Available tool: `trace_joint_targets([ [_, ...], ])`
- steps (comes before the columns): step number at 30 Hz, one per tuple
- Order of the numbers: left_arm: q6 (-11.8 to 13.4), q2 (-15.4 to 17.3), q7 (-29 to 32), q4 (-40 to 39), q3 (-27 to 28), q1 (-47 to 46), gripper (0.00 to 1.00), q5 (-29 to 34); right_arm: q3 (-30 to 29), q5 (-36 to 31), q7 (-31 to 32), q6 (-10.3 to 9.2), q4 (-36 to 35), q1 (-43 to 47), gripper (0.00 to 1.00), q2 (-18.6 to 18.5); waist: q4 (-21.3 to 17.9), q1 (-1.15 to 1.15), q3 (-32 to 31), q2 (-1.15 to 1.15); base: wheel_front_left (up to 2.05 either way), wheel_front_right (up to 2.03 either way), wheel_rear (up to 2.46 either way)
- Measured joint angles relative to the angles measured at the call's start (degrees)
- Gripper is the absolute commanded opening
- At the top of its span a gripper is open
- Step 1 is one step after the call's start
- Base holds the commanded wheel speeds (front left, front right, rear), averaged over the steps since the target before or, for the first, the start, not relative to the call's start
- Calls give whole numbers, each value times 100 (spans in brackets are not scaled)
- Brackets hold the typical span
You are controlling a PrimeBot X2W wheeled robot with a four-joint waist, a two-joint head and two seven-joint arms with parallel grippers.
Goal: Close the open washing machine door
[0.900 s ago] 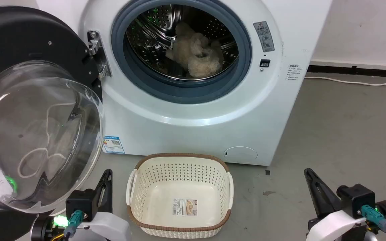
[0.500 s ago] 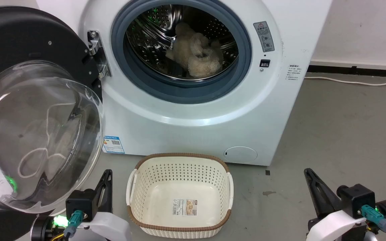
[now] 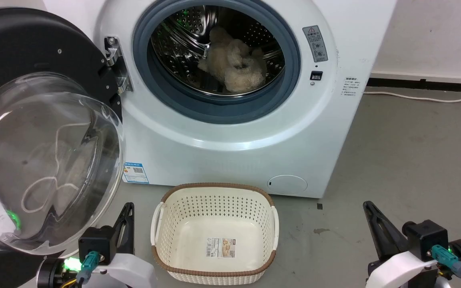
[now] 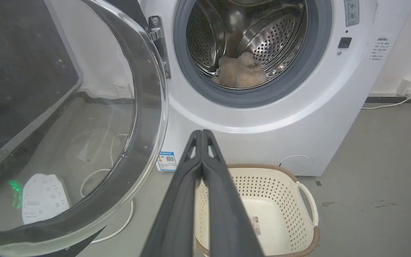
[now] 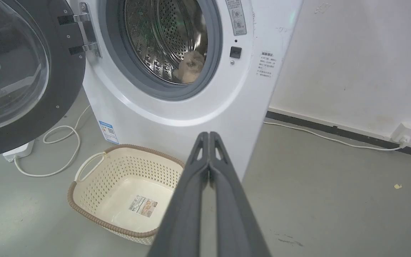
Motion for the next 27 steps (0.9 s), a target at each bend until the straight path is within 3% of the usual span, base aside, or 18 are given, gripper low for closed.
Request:
trace_joint_targets([
  [15, 0, 0, 0, 0, 1, 0, 0, 0, 1, 1, 0, 0, 0, 0, 0, 0, 0, 0, 0, 0, 0, 0, 0],
  [16, -1, 0, 0, 1, -1, 1, 100, 0, -1, 0, 0, 0, 1, 1, 100, -1, 0, 0, 0, 0, 0, 0, 0],
  [27, -2, 0, -54, 9, -35, 3, 100, 0, -34, 34, -45, 0, 15, 4, 100, -1, -3, 0, 8, 0, 0, 0, 0],
])
